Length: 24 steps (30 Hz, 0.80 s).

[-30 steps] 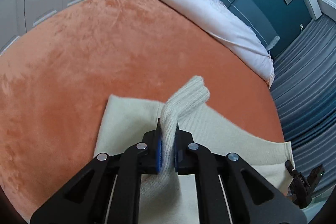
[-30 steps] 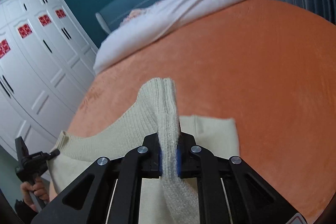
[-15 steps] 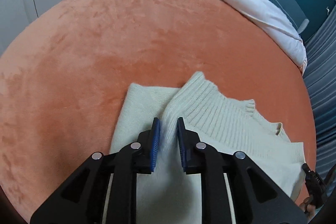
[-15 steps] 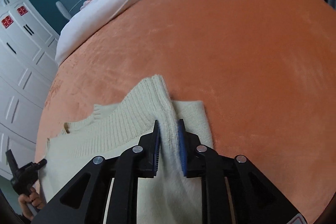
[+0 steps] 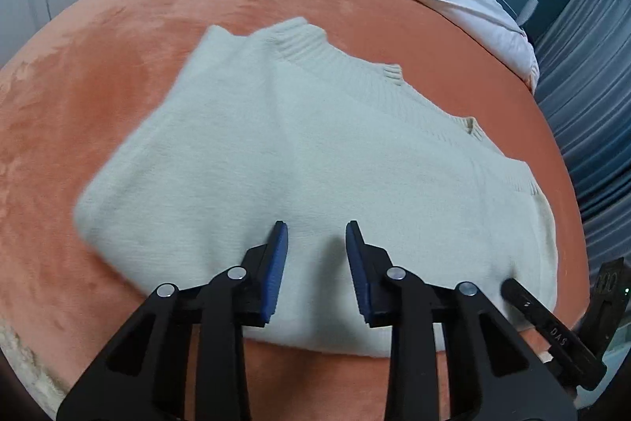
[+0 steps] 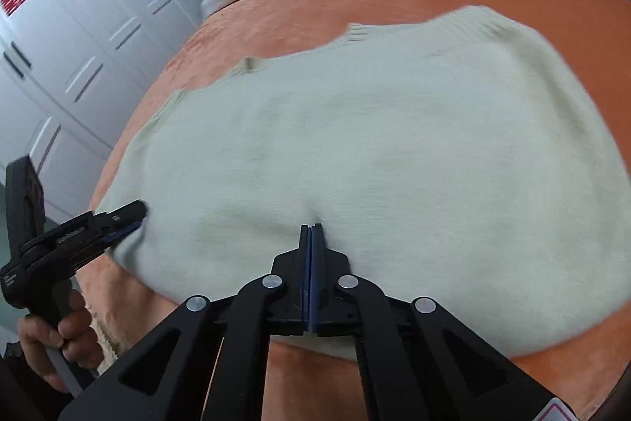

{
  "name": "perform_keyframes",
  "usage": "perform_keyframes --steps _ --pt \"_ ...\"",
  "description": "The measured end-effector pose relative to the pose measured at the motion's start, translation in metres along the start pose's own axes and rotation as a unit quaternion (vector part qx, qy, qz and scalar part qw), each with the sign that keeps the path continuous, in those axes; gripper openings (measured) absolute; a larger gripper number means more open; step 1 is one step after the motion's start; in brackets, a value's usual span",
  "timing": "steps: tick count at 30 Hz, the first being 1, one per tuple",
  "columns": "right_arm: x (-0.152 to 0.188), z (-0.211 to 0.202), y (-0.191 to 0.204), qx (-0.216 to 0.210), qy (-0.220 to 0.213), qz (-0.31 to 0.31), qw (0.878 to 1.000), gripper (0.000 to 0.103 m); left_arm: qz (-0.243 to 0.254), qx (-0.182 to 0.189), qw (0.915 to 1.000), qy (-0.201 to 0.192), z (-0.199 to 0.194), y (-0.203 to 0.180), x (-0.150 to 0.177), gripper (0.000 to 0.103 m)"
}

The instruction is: Fold small clothes

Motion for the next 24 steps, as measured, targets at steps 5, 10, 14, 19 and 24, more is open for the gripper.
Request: perform_keyframes --steps 5,10,14,19,24 --pt "0.01 -0.036 -0.065 0.037 -0.013 0.076 0.996 0.0 -0.054 0.007 0.9985 0.0 0.002 0.034 0.008 0.014" --pt "0.003 -0.06 -0.062 0.079 -0.061 0.067 0.993 0.012 -0.105 0.014 0.9943 -0.008 -0.017 0.032 0.005 0.026" --pt "0.006 -0.031 -0.086 0.09 -0.02 0.088 0.992 0.0 -0.081 -0.01 0.9966 0.013 -0.007 0.037 0.011 0.012" --pt "-0.028 -0.064 -0.07 0.111 -0.079 0.091 0.987 0.022 -0.117 0.005 0.9928 -0.022 -0.033 0.04 -0.007 0.033" --pt "-0.088 -0.034 -0.069 0.136 -0.082 0.05 0.986 0.048 -0.131 0.008 0.9907 -0.037 -0.008 0.033 -0.061 0.056"
Point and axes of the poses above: each gripper's, at about its wrist camera, not at the fingertips, and z roughly the way its jaws point, y to its left, x to its underside, the point moved 3 cm from there along z, roughly the way its jaws point, and after that the axes turned 8 degrees about -y, right-handed, at the moved point
